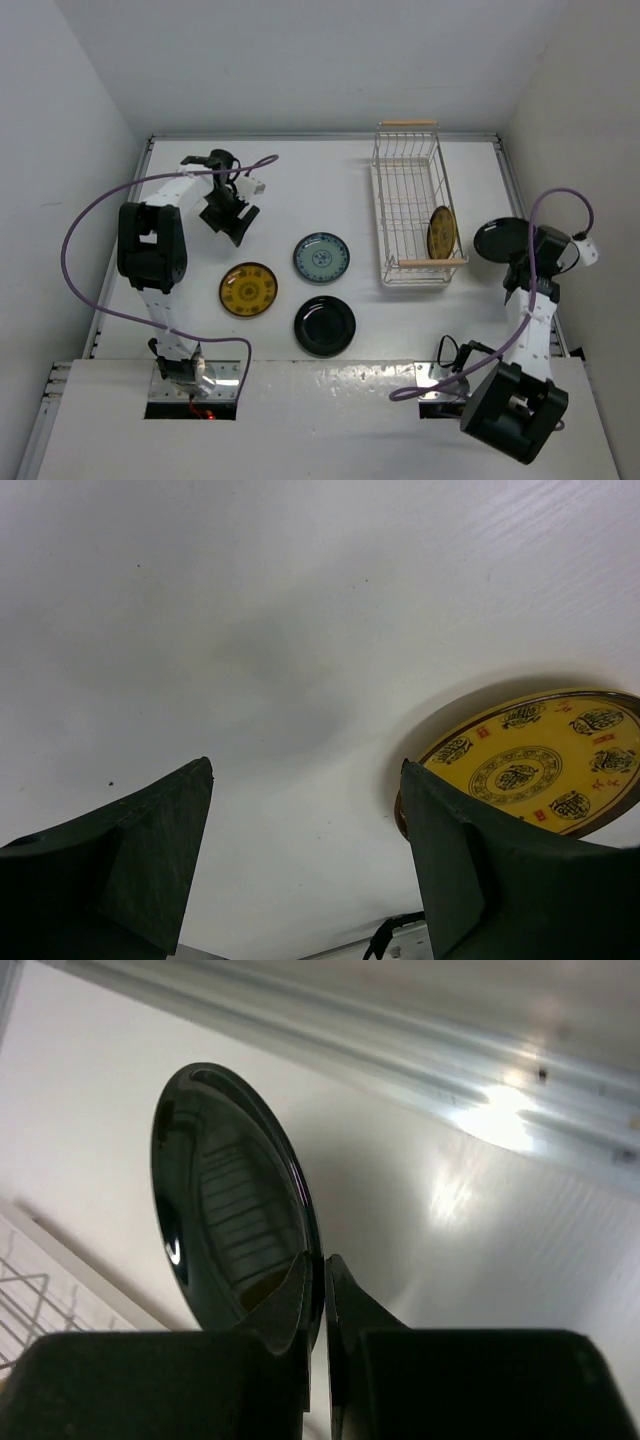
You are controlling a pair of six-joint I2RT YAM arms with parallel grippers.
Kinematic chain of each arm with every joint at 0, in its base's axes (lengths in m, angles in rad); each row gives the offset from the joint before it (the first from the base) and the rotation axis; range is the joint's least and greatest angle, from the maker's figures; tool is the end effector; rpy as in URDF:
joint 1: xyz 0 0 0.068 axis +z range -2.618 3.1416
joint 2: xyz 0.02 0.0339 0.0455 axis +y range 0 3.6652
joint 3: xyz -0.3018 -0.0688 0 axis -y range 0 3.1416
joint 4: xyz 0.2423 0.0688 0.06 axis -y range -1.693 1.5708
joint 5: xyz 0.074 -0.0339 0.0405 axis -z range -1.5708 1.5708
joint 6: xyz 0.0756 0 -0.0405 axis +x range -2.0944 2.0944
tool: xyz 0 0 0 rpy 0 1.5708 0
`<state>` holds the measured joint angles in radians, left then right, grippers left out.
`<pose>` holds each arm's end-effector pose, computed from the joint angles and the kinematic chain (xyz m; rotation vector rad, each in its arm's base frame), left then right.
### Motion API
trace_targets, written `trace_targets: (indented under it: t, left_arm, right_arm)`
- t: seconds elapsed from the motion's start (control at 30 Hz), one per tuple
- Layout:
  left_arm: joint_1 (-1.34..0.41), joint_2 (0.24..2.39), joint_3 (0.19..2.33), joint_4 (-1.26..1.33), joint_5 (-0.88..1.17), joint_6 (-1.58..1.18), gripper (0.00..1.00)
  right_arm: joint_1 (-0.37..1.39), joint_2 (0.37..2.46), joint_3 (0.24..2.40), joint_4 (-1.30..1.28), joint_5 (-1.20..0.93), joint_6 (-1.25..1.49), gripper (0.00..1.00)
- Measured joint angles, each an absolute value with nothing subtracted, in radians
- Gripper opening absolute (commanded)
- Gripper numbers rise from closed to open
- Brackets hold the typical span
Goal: Load the plates into the dish rack
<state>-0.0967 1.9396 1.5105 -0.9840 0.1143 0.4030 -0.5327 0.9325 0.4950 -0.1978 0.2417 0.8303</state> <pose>0.3948 -0.0470 0.2015 0.7463 2.8702 -0.1319 0.1663 -0.1191 0.2201 1.4788 1.6106 -0.0987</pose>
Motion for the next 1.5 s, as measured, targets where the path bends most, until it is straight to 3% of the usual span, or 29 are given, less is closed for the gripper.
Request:
trace_targets:
  t: [0.33, 0.77, 0.93, 1.13, 1.5]
  left_arm:
    - [-0.097, 1.950, 1.531, -0.992, 0.110, 0.403, 0.80]
    - [-0.103, 1.950, 1.536, -1.005, 0.111, 0.407, 0.80]
    - [-0.103, 1.950, 1.536, -1.006, 0.111, 0.407, 0.80]
    - [-0.103, 1.950, 1.536, -1.006, 0.111, 0.408, 0.80]
    - [-0.103, 1.950, 1.534, -1.007, 0.111, 0.411, 0.80]
  right_arm:
    - [-0.319, 0.916, 0.752, -0.217, 0.448, 0.517, 0.00]
    - [0.205, 1.040, 1.132, -0.263, 0.577, 0.019, 0.00]
    - [0.410, 1.088, 1.071, -0.336, 0.706, -0.010, 0.00]
    - [0.529, 1.177, 0.991, -0.414, 0.906, 0.016, 0.00]
    - [0.566, 1.255, 0.991, -0.504, 1.068, 0.146, 0.00]
